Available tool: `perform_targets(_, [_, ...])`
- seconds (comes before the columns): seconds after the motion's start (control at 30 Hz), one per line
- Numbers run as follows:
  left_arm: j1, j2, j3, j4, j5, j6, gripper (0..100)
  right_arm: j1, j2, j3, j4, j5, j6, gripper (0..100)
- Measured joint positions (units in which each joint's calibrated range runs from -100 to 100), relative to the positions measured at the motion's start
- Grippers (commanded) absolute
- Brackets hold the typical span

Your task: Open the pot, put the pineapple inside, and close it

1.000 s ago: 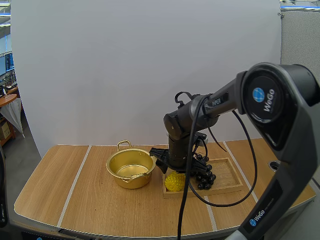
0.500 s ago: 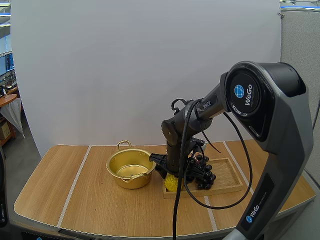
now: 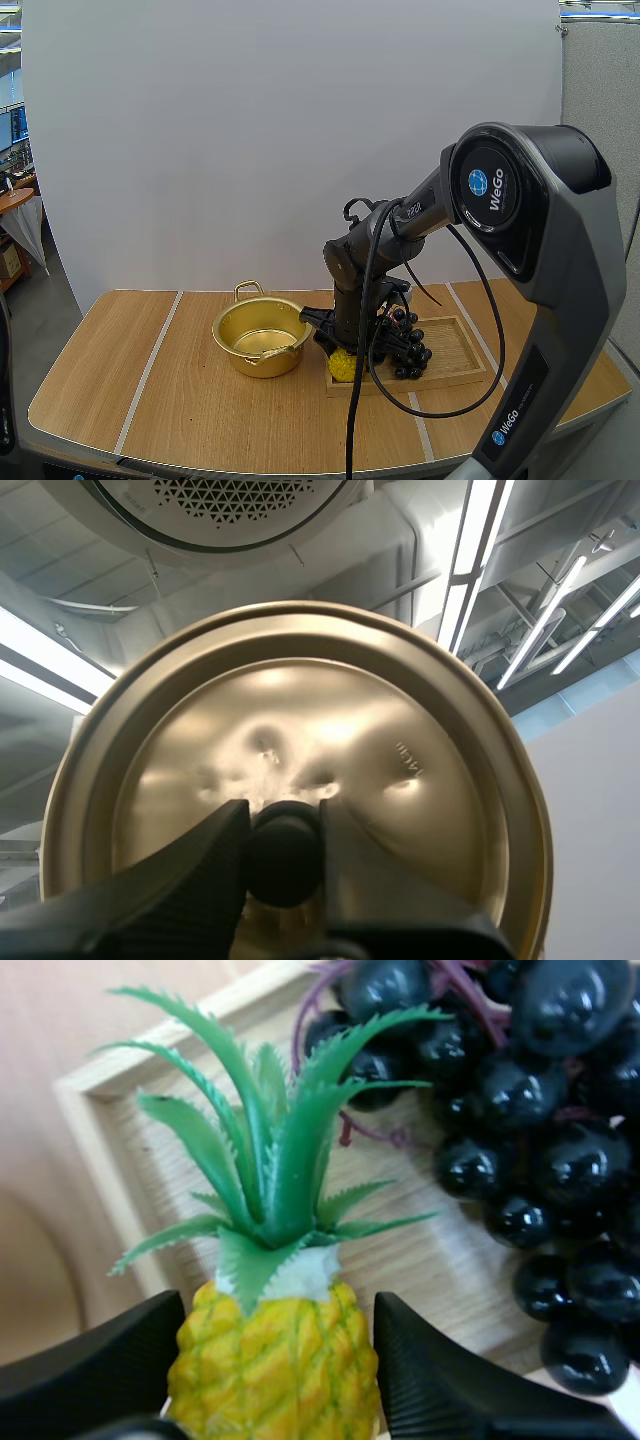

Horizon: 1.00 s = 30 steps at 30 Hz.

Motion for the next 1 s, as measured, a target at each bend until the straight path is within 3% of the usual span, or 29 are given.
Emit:
perform_targets(0.3, [0.00, 0.0, 0.0, 0.0, 0.0, 0.0, 0, 4.7, -5.6, -12.9, 0.9, -0.1, -15.4, 0])
perform_targets(0.53, [0.00, 0.0, 0.0, 0.0, 0.0, 0.0, 0, 9.7, -2.3, -24.1, 1.3, 7.6, -23.2, 0])
perform_targets(0.77, [0.00, 0.0, 0.0, 0.0, 0.0, 0.0, 0, 10.0, 7.0, -30.8, 1.9, 16.3, -27.3, 0])
perform_targets(1.0, [0.00, 0.0, 0.0, 0.0, 0.0, 0.0, 0, 10.0, 13.0, -31.5, 2.1, 18.5, -30.8, 0])
